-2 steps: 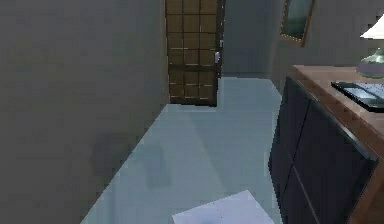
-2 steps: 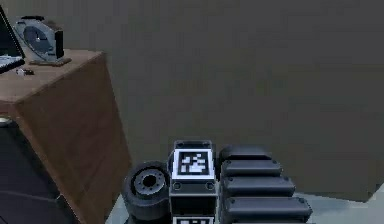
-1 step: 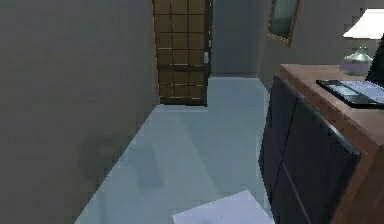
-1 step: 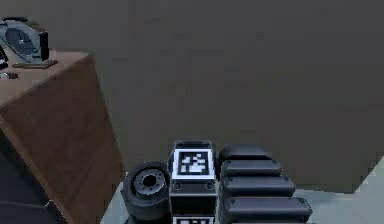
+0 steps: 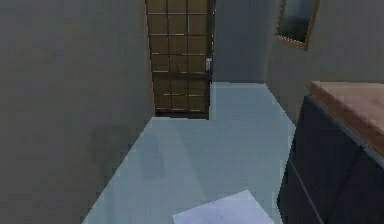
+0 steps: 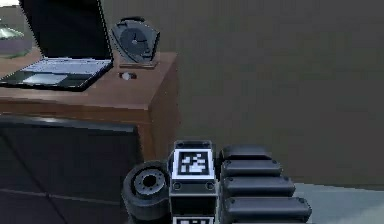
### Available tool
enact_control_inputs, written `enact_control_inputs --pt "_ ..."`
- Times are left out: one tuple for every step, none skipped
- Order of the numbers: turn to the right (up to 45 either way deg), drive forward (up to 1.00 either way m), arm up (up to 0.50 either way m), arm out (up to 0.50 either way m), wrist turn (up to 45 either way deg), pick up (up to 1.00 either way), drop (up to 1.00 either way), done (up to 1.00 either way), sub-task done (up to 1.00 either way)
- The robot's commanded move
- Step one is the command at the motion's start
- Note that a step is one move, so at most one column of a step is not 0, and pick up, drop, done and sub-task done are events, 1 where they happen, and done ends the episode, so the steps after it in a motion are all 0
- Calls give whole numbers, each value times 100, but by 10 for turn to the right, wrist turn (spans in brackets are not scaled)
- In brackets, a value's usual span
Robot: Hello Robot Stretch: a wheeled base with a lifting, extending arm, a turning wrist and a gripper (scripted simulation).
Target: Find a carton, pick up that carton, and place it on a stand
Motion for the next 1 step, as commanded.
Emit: enact_control_inputs --pt "60 0 0 0 0 0 0 0 0"
